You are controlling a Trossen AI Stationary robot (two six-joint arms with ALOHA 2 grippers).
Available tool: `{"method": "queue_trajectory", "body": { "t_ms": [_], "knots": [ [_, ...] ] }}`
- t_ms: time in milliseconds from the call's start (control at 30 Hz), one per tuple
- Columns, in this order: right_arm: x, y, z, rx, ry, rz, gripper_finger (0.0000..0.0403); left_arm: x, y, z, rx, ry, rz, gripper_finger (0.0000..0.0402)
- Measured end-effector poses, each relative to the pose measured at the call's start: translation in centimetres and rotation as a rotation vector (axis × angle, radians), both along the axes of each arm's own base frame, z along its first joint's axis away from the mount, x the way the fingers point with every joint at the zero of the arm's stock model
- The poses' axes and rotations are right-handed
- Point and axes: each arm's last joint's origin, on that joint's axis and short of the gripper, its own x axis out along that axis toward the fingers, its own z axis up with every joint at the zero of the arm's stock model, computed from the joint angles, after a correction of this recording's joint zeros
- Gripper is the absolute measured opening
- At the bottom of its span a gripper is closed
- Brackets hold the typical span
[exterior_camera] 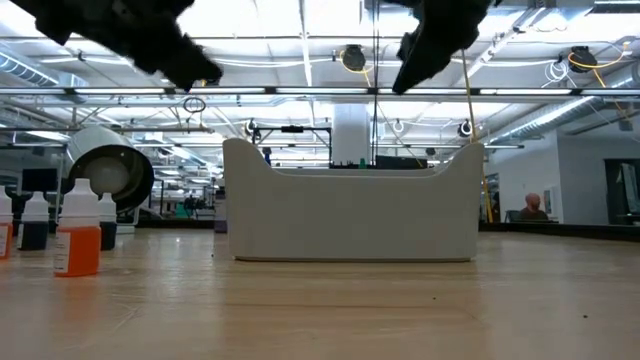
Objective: Pick & Place food coloring
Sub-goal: Put the red food coloring bottle into the bin
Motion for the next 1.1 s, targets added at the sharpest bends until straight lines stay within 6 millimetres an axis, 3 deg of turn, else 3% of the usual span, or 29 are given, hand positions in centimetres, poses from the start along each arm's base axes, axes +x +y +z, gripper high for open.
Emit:
{"method": "queue_trajectory", "body": {
  "t_ms": [167,333,567,733,1100],
  "knots": [
    [-3.4,-0.4,0.4,-0.046,-0.149,-0.052,0.0104,-0.7,-1.7,-1.9,-0.059,0.203,-0.007,0.0037],
    [-5.9,-1.1,-2.0,-0.043,-0.313,-0.083,0.0105,-0.5,-3.9,-2.3,0.002,0.293,-0.040,0.0045],
    [-8.2,-1.7,-4.9,-0.047,-0.460,-0.071,0.0105,0.3,-6.1,-1.5,-0.010,0.488,-0.023,0.0138],
    [-9.5,-1.9,-6.1,-0.093,-0.590,-0.028,0.0104,1.1,-7.3,-2.8,-0.023,0.631,0.025,0.0185],
    [-13.1,-2.4,-8.5,-0.110,-0.937,-0.024,0.0105,1.7,-7.8,-4.9,-0.086,0.770,0.103,0.0190]
  ]
}}
